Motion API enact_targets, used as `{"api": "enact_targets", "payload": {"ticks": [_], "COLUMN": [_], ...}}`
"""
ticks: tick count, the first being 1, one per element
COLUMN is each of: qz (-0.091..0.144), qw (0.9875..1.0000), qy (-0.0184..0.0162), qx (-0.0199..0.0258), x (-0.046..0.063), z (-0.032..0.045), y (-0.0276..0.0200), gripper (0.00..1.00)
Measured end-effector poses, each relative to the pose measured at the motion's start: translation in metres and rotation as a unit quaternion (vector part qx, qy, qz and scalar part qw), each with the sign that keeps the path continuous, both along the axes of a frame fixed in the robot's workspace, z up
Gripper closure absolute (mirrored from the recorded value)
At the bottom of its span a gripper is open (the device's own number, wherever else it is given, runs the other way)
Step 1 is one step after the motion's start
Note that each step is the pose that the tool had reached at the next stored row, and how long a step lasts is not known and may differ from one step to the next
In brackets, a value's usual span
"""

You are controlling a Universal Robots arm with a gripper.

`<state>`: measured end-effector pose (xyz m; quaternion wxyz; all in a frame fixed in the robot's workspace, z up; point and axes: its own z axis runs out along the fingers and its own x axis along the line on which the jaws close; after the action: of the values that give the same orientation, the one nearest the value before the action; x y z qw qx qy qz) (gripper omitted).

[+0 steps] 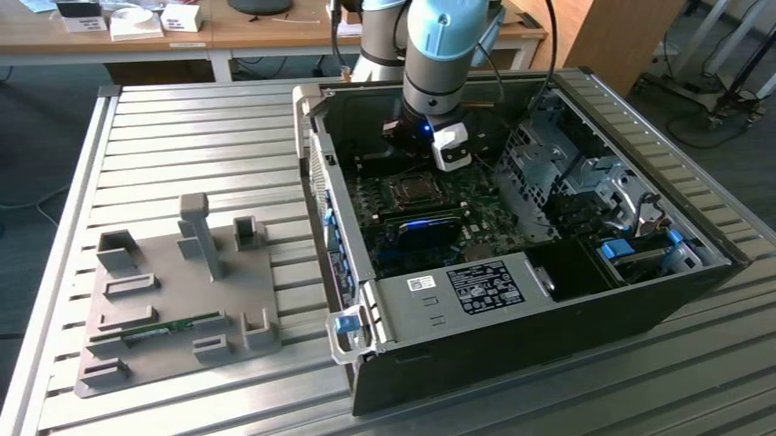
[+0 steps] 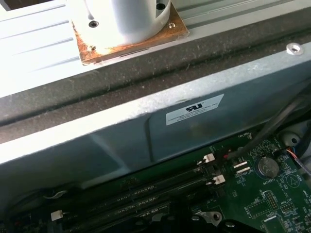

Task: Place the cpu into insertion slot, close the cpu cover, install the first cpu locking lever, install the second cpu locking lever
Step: 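Install the first cpu locking lever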

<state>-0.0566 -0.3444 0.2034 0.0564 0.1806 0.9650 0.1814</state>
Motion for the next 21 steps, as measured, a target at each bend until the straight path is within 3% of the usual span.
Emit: {"api": "enact_targets", "payload": {"ticks": [12,17,21], "qz": [0.0,0.0,0.0], "qw": [1.0,1.0,0.9999], "qy": [-0.0005,-0.0012,-0.0018], "qx": [-0.0023,-0.0059,-0.0117], "x": [0.0,0.0,-0.0001], "z": [-0.0035,-0.0061,-0.0082], "y": [-0.0004,-0.0004,-0.0004], "gripper": [0.89,0.89,0.89]}}
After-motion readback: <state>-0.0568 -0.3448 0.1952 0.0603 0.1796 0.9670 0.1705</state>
